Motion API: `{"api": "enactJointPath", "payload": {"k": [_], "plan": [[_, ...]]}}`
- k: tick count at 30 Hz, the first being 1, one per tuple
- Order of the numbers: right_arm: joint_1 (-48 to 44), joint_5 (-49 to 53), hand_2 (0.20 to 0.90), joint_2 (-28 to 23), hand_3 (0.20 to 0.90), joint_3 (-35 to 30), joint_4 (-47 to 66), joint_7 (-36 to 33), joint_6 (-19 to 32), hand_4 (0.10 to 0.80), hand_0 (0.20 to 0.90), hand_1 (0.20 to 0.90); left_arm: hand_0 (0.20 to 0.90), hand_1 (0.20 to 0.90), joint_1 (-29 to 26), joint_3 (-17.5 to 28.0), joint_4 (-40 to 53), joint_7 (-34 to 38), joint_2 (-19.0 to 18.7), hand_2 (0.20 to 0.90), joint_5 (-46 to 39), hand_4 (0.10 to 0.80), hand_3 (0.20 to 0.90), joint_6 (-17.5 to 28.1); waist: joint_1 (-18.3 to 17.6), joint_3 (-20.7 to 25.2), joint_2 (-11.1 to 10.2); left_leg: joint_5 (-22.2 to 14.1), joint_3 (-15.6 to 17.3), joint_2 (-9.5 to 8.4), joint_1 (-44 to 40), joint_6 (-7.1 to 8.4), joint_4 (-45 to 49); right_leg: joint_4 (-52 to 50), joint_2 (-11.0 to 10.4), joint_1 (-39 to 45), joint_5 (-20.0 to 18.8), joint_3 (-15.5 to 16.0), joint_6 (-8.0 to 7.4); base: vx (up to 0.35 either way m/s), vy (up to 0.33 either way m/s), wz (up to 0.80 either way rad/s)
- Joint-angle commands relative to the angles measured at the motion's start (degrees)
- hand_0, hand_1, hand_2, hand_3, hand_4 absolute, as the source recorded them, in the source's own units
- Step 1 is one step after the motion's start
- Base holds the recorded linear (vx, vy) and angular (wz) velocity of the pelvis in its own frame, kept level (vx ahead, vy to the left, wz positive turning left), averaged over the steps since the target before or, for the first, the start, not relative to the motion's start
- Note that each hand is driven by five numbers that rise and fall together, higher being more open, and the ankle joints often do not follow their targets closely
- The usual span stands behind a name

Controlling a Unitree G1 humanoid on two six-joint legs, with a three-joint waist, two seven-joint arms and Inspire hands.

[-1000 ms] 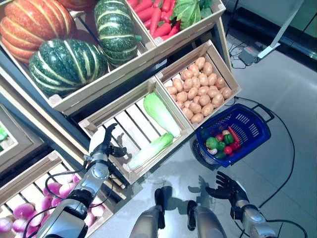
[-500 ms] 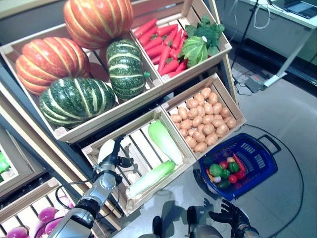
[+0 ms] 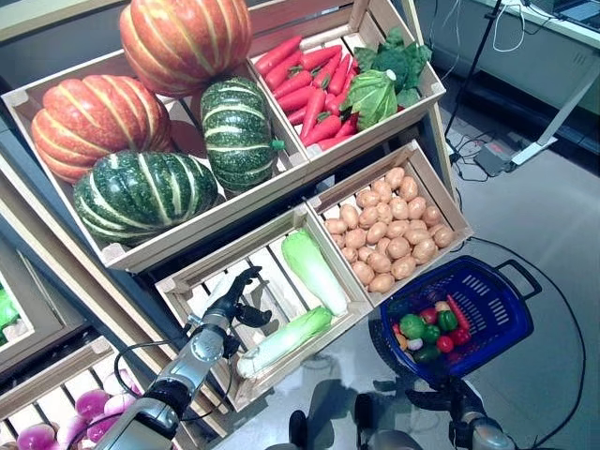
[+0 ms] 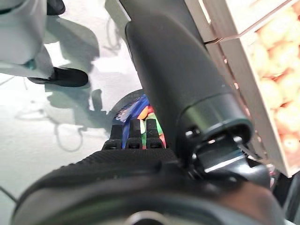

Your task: Put vegetables into the basket

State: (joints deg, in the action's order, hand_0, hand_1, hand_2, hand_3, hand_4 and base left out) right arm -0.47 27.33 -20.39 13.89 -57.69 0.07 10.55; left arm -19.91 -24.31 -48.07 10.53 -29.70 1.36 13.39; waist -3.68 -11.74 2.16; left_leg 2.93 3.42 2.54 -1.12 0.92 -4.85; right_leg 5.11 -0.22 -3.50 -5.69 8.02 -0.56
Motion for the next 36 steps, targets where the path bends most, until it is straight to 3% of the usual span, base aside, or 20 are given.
{"api": "enactJointPath", "payload": {"k": [1, 11, 23, 30, 36], "plan": [[-1.3, -2.37, 0.9, -2.04, 0.9, -0.32, 3.06, -0.71, 2.63, 0.8, 0.9, 0.9, 0.9, 0.9, -5.22, 2.15, 0.05, 1.55, -4.28, 0.9, -1.16, 0.8, 0.9, 3.28, 0.51, -0.86, -1.2, -5.98, 1.59, -5.17, 4.67, -3.96, 8.25, -7.63, -1.07, 0.46, 7.94, -0.59, 0.37, -0.049, 0.04, 0.01], [-8.02, 0.35, 0.9, -3.8, 0.9, 2.77, 6.06, -2.35, 3.73, 0.8, 0.9, 0.9, 0.9, 0.9, -12.84, -0.91, -1.29, -0.13, -7.65, 0.9, -3.29, 0.8, 0.9, -0.19, 1.04, -10.29, -1.93, -8.66, 2.1, -4.98, 16.51, -4.96, 22.67, -22.91, -2.33, -11.39, 11.81, -0.04, 1.68, -0.157, 0.013, 0.05], [-11.2, -0.29, 0.9, -4.44, 0.9, 3.31, 5.49, -2.24, 3.47, 0.8, 0.9, 0.9, 0.9, 0.9, -12.92, -2.56, 0.47, -7.01, -7.9, 0.9, -5.96, 0.8, 0.9, -2.49, 1.79, -13.51, -1.31, -8.71, 1.64, -5.04, 18.55, -5.04, 24.46, -25.59, -3.06, -13.69, 12.41, 0.08, 1.43, -0.056, -0.011, 0.07], [-14.44, 0.91, 0.9, -5.33, 0.9, 3.94, 7.32, -3.85, 3.71, 0.8, 0.9, 0.9, 0.9, 0.9, -15.35, -3.4, -0.14, -3.39, -8.08, 0.9, -3.07, 0.8, 0.9, -3.16, 1.97, -14.94, -1.75, -9.06, 2.17, -4.83, 23.12, -4.82, 27.83, -28.5, -3.19, -17.89, 12.95, 0.92, 1.92, -0.098, -0.008, 0.01], [-18.09, 3.73, 0.9, -7.33, 0.9, 3.45, 9.85, -5.32, 3.85, 0.8, 0.9, 0.9, 0.9, 0.9, -20.82, -4.97, -1.55, 1.63, -9.19, 0.9, 0.74, 0.8, 0.9, -4.73, 1.47, -16.95, -2.36, -13.39, 2.76, -4.98, 31.49, -6.17, 38.47, -39.73, -3.53, -26.5, 16.36, 0.53, 2.71, -0.15, 0.02, 0.03]]}}
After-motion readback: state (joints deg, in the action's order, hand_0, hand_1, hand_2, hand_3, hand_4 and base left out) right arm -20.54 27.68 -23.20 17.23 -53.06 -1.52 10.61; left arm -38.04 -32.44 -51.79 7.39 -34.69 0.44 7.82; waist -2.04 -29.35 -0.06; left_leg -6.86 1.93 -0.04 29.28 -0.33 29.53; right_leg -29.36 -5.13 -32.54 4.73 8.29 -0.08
